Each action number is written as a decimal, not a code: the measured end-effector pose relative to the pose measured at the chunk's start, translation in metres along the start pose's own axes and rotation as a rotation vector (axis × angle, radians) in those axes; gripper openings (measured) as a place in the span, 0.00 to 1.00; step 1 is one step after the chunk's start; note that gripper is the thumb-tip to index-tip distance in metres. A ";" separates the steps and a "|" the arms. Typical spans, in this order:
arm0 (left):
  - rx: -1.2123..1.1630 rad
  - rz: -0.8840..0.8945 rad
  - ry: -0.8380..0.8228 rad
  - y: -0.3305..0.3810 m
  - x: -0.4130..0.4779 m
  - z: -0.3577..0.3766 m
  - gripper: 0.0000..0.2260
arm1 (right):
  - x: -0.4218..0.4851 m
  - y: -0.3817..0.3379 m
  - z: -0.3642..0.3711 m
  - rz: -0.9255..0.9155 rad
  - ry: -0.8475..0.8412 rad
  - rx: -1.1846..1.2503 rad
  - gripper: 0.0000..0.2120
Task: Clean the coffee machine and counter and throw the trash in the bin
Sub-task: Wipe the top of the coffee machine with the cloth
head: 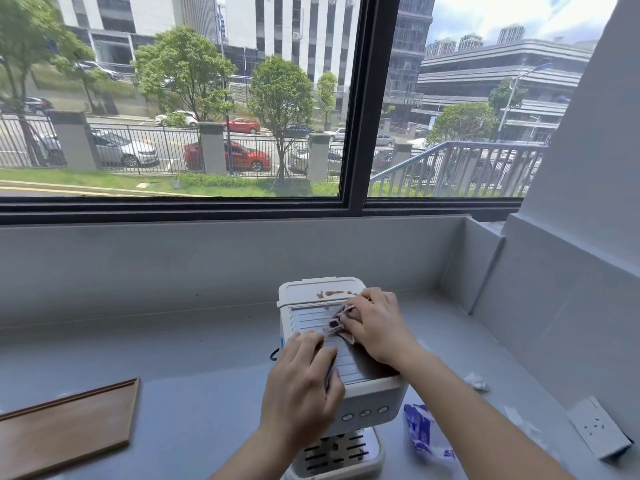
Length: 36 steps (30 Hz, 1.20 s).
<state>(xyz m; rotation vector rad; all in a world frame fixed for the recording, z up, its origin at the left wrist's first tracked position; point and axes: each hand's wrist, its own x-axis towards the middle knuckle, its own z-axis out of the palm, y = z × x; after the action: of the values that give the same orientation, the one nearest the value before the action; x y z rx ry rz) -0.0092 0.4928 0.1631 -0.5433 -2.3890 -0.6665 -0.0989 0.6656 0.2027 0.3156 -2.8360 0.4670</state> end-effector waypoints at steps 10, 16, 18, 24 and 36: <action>0.003 0.034 0.038 -0.001 0.000 0.002 0.09 | 0.014 -0.028 -0.004 -0.126 -0.080 0.005 0.16; -0.005 0.033 0.037 -0.003 -0.001 0.005 0.10 | 0.012 -0.009 -0.007 -0.097 -0.055 -0.006 0.13; -0.010 0.032 0.034 -0.003 -0.001 0.005 0.11 | 0.021 -0.031 -0.002 -0.114 -0.079 -0.031 0.15; -0.046 0.049 0.037 -0.006 -0.002 0.001 0.12 | 0.018 -0.027 -0.007 -0.194 -0.131 0.030 0.14; -0.059 0.035 0.064 -0.007 -0.004 0.002 0.10 | -0.010 0.010 0.001 -0.085 0.038 0.015 0.12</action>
<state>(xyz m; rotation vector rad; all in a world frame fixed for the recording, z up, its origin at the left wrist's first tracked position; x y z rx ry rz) -0.0110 0.4881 0.1569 -0.5789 -2.3009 -0.7301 -0.0926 0.6762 0.1959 0.4244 -2.7710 0.4713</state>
